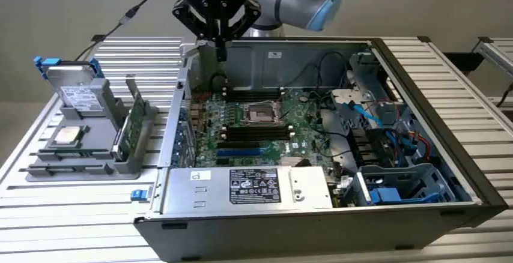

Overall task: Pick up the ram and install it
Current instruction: 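Reach for the ram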

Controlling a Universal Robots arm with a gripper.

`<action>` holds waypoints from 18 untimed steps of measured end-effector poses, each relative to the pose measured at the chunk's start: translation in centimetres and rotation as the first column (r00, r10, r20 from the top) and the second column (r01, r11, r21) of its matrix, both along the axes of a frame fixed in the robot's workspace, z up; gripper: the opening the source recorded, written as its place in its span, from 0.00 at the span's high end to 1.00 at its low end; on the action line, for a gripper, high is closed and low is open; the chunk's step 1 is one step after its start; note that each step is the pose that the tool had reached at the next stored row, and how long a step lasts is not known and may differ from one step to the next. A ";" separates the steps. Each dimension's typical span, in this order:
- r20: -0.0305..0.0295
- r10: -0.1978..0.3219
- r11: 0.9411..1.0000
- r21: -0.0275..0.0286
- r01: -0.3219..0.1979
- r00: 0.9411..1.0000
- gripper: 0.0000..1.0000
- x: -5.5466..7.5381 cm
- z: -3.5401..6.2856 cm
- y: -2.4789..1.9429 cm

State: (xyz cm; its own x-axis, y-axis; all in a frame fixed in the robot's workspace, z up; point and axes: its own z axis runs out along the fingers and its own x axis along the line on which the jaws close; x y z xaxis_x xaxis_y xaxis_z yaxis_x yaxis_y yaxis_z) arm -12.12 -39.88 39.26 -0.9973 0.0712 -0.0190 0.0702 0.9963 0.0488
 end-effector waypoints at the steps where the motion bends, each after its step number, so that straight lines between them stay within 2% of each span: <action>1: 0.000 0.000 1.000 0.000 0.000 1.000 0.90 0.0 0.00 0.00; 8: 0.000 0.000 1.000 0.000 0.000 1.000 0.90 0.0 0.01 0.00; 10: -0.003 0.000 1.000 0.000 0.000 1.000 0.90 -0.4 0.01 0.00; 12: -0.011 0.000 1.000 0.000 0.000 1.000 0.90 -1.3 0.00 0.00; 18: -0.048 0.000 1.000 0.000 0.000 0.999 0.90 -3.6 -0.04 0.00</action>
State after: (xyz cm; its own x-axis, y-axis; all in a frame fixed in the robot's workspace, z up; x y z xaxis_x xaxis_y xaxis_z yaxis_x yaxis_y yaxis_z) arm -15.71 -39.88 39.22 -0.9971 0.0708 0.0293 0.0721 0.9964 0.0453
